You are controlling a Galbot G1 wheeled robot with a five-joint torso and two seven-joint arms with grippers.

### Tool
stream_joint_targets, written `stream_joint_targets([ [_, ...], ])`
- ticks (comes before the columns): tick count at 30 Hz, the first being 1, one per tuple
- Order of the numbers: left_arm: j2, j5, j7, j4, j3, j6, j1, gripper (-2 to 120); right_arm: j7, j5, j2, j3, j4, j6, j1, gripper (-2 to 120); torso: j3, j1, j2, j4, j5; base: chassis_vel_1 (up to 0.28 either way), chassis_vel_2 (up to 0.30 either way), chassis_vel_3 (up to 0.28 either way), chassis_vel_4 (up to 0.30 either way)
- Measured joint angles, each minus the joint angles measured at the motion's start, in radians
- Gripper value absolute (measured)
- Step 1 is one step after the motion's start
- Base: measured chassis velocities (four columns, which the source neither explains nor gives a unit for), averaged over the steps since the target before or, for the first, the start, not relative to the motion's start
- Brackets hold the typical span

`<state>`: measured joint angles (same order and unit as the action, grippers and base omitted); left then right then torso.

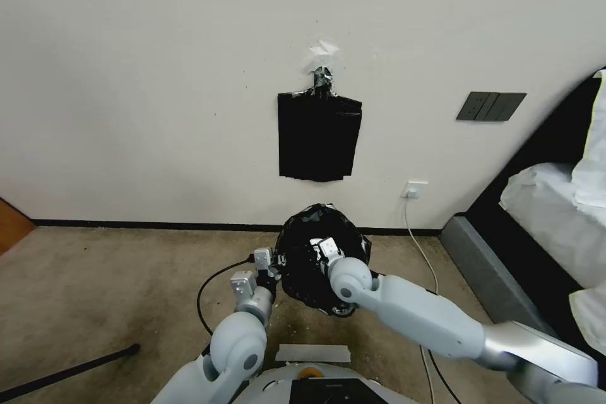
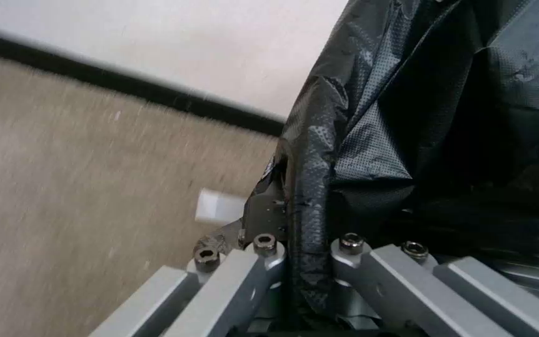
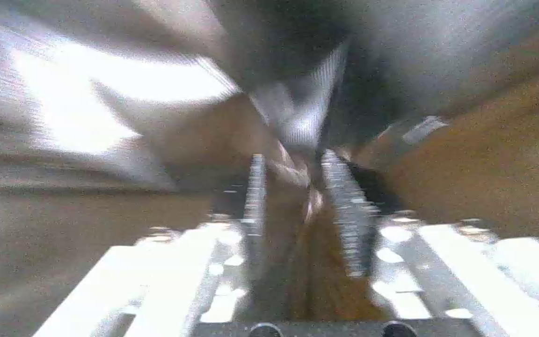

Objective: Place a trash bag onto the trash bin.

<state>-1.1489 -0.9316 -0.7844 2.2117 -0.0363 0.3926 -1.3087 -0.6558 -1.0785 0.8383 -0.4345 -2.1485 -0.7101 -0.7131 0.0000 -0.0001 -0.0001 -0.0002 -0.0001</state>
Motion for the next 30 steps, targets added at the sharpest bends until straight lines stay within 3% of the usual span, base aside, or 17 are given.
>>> stream_joint_targets([
  [7,-0.018,-0.064,-0.083,-0.070,-0.010,0.060,0.024,1,0.163,0.105,-0.037,0.282,-0.134,0.048,-0.287,68,0.000,0.000,0.000,-0.0001,0.0005,0.000,0.000,0.000,0.000],
  [12,-0.038,-0.079,-0.103,-0.097,-0.006,0.070,0.034,1,0.197,0.142,-0.029,0.391,-0.173,0.057,-0.395,80,0.000,0.000,0.000,0.0003,0.0003,0.000,0.000,0.000,0.000],
  [15,-0.075,-0.086,-0.114,-0.151,-0.001,0.074,0.055,1,0.240,0.228,-0.016,0.487,-0.189,0.083,-0.545,96,0.000,0.000,0.000,-0.0001,0.0004,0.000,0.000,0.000,0.000],
  [26,-0.098,-0.097,-0.118,-0.202,0.026,0.075,0.078,1,0.246,0.257,-0.013,0.507,-0.180,0.098,-0.582,100,0.000,0.000,0.000,0.0003,0.0002,0.000,0.000,0.000,0.000],
  [30,-0.091,-0.101,-0.119,-0.185,0.022,0.073,0.068,13,0.241,0.256,-0.006,0.510,-0.177,0.098,-0.582,100,0.000,0.000,0.000,0.0003,0.0001,0.000,0.000,0.000,0.000],
])
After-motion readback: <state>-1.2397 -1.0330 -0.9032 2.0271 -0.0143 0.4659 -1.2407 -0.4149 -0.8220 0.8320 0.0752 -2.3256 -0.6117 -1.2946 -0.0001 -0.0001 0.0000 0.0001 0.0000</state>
